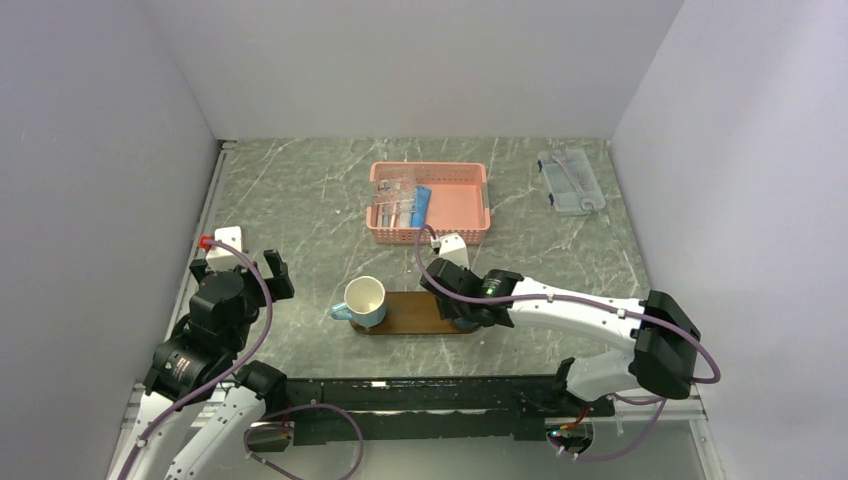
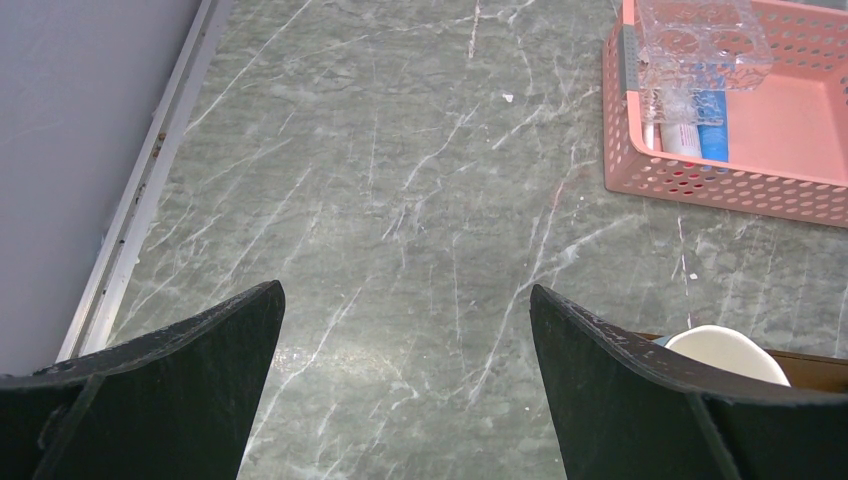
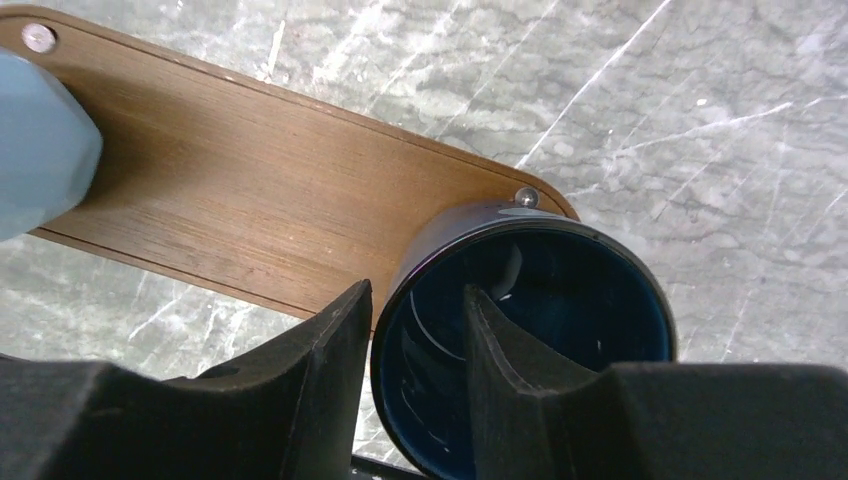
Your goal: Prepare toiletry sets of a toothbrush and toothpaste on the tray
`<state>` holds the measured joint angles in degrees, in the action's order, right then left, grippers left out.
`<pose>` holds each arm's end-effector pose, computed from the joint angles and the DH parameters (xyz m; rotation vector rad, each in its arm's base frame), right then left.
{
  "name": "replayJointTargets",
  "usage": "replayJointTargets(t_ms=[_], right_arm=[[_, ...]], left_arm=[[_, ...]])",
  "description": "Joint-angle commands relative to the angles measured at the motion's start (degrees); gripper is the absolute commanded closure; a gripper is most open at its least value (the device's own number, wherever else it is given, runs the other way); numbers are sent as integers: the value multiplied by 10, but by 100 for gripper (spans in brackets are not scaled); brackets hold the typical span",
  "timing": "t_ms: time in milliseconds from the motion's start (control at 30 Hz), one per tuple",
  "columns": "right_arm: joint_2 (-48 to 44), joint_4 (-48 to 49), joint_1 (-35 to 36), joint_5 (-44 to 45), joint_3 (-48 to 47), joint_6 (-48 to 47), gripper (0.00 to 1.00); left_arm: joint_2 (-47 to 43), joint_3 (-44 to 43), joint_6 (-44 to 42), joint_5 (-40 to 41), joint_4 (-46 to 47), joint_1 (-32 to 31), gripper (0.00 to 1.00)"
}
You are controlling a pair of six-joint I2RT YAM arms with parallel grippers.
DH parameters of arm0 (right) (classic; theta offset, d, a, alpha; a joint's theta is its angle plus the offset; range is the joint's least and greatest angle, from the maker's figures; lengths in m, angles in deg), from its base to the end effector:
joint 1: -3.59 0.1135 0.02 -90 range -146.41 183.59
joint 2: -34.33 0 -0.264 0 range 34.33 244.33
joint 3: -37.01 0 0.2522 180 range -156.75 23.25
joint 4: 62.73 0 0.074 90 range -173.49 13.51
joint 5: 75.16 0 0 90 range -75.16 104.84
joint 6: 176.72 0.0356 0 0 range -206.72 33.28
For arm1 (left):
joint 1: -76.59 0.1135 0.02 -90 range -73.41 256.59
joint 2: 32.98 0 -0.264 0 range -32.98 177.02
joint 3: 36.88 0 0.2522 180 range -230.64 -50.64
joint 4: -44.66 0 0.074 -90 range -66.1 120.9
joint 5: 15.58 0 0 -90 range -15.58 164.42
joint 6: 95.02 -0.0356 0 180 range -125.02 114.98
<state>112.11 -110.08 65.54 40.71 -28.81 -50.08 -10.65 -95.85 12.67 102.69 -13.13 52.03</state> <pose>0.1383 0.2265 0.2281 -0.3870 2.4303 0.1430 0.0765 -0.0164 0.3263 -0.2098 1.8826 -0.0226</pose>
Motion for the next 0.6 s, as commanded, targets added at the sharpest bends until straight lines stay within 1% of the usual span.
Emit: replayJointTargets(t_ms=[0, 167, 300, 433, 567], right_arm=[[-41, -22, -2, 35, -49, -9, 58], [-54, -59, -2, 57, -91, -32, 55], [-61, -63, -3, 74, -122, -58, 53], [-43, -71, -10, 82, -171, -88, 51], [-14, -65, -21, 72, -226, -123, 49]], left_arm=[[1, -1, -1, -1, 13, 3, 1], [1, -1, 0, 0, 12, 4, 1], [0, -1, -1, -1, 14, 4, 1], [3, -1, -1, -1, 13, 4, 1], [4, -1, -2, -1, 13, 5, 1]])
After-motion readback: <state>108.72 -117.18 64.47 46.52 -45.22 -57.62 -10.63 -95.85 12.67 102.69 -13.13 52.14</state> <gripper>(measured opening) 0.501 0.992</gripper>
